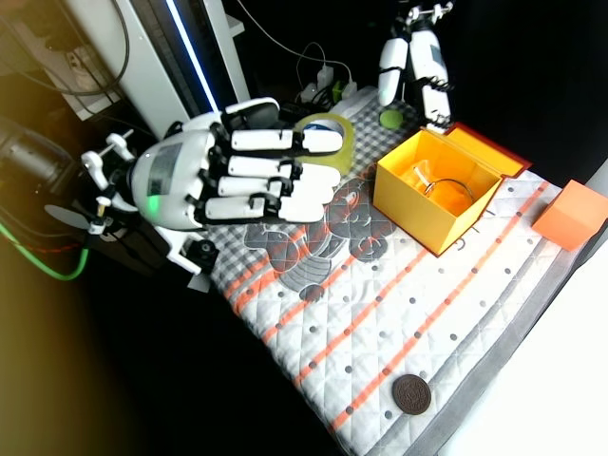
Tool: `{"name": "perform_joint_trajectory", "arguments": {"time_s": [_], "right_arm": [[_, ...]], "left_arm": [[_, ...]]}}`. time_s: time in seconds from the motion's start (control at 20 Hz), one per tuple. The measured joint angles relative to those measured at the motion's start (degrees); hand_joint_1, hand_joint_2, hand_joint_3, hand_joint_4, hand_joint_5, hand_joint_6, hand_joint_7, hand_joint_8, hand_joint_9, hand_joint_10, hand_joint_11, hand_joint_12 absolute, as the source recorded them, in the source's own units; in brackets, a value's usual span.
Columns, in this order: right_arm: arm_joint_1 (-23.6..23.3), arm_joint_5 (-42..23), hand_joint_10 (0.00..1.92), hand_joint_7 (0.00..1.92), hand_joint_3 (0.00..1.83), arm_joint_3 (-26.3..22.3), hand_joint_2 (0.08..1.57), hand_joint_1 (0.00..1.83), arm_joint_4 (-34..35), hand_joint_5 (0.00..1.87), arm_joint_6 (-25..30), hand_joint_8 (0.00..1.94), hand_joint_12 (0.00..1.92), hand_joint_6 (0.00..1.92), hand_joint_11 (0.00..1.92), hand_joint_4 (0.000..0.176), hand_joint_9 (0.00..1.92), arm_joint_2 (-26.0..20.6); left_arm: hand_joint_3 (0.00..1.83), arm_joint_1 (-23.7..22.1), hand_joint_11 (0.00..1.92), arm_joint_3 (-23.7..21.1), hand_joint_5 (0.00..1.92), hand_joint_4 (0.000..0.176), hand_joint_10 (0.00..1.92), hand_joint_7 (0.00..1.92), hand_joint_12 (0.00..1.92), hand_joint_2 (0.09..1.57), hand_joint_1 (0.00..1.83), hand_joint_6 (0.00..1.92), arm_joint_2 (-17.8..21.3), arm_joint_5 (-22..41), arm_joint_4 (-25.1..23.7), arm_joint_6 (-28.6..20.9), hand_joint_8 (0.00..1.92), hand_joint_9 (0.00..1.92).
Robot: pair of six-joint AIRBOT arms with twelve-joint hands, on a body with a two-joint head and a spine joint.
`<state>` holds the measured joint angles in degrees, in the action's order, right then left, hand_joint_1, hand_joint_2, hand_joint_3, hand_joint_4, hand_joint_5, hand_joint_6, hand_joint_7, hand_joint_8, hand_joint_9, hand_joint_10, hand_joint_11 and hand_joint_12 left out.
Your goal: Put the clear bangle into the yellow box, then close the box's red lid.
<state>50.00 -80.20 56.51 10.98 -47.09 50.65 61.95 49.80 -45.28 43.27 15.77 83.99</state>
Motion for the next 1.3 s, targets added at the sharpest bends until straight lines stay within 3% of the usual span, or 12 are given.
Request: {"name": "perform_joint_trajectory", "arguments": {"time_s": [0.2,0.3,0.4,0.55,0.7,0.75,0.8,0.85,0.9,1.0,1.1,1.3], "right_arm": [[0.5,0.1,0.0,0.37,0.0,0.0,1.09,0.0,0.1,0.25,0.0,0.0,0.23,0.0,0.0,0.072,0.24,0.0],[0.5,0.2,0.0,0.38,0.0,0.0,1.09,0.0,0.2,0.26,0.0,0.0,0.25,0.0,0.0,0.086,0.25,0.0],[0.5,0.1,0.0,0.38,0.0,0.0,1.09,0.0,0.4,0.24,0.0,0.0,0.25,0.0,0.0,0.083,0.25,0.0],[0.7,0.0,0.01,0.39,0.0,0.0,1.1,0.0,0.4,0.24,0.0,0.0,0.3,0.0,0.0,0.062,0.27,0.1],[1.0,0.3,0.0,0.38,0.0,0.1,1.09,0.0,0.7,0.24,0.0,0.0,0.21,0.0,0.0,0.073,0.25,0.3],[1.0,0.2,0.0,0.38,0.0,0.1,1.1,0.0,0.7,0.24,0.0,0.0,0.18,0.0,0.0,0.069,0.24,0.3],[1.1,0.2,0.0,0.38,0.0,0.1,1.11,0.0,0.8,0.22,0.0,0.0,0.18,0.0,0.0,0.059,0.25,0.3],[1.1,0.1,0.0,0.38,0.0,0.1,1.11,0.0,0.9,0.22,0.0,0.0,0.18,0.0,0.0,0.059,0.25,0.4],[1.1,0.2,0.01,0.38,0.0,0.2,1.1,0.0,0.9,0.21,-0.1,0.0,0.19,0.0,0.01,0.048,0.26,0.6],[1.4,0.0,0.01,0.38,0.0,0.2,1.1,0.0,0.7,0.21,0.0,0.0,0.19,0.0,0.01,0.056,0.26,0.5],[1.7,0.1,0.01,0.38,0.0,0.2,1.1,0.0,1.1,0.22,-0.1,0.0,0.19,0.0,0.02,0.063,0.26,0.5],[1.7,0.1,0.01,0.41,0.0,-0.1,1.11,0.01,1.1,0.24,-0.1,0.01,0.21,0.01,0.04,0.062,0.29,0.1]], "left_arm": [[0.0,0.0,0.01,0.0,0.0,0.0,0.0,0.0,0.13,1.36,0.0,0.0,0.5,4.0,1.7,0.2,0.0,0.01],[0.0,-0.4,0.07,0.0,0.01,0.0,0.02,0.03,0.15,1.34,0.0,0.01,1.0,6.0,1.7,0.2,0.01,0.07],[0.0,-2.8,0.03,0.0,0.0,0.0,0.0,0.0,0.13,1.34,0.0,0.0,1.2,6.3,0.4,0.2,0.0,0.02],[0.0,-9.0,0.03,0.0,0.0,0.0,0.01,0.0,0.13,1.32,0.0,0.0,1.2,4.5,-8.2,0.2,0.0,0.04],[0.0,-12.4,0.06,-1.0,0.03,0.0,0.01,0.06,0.15,1.33,0.0,0.0,0.3,2.4,-14.5,0.2,0.01,0.1],[0.0,-12.6,0.04,-1.4,0.02,0.0,0.0,0.03,0.14,1.32,0.0,0.0,0.2,1.6,-16.9,0.2,0.0,0.07],[0.01,-13.1,0.06,-1.7,0.02,0.0,0.0,0.01,0.16,1.34,0.0,0.0,-0.1,0.4,-20.0,-0.9,0.0,0.05],[0.01,-13.6,0.06,-1.5,0.02,0.0,0.0,0.01,0.16,1.34,0.0,0.0,-1.0,-0.9,-22.8,-3.7,0.0,0.05],[0.0,-13.9,0.08,0.2,0.04,0.0,0.01,0.04,0.17,1.34,0.0,0.01,-3.3,-2.1,-25.7,-8.3,0.01,0.06],[0.0,-14.2,0.08,1.9,0.07,0.0,0.01,0.08,0.18,1.33,0.0,0.01,-5.0,-2.8,-25.6,-10.5,0.01,0.11],[0.0,-14.6,0.04,2.3,0.0,0.0,0.0,0.01,0.17,1.32,0.0,0.0,-5.7,-3.6,-25.8,-10.5,0.0,0.06],[0.0,-14.6,0.04,2.6,0.02,0.0,0.0,0.07,0.17,1.3,0.0,0.0,-5.6,-2.5,-23.3,-10.7,0.0,0.08]]}}
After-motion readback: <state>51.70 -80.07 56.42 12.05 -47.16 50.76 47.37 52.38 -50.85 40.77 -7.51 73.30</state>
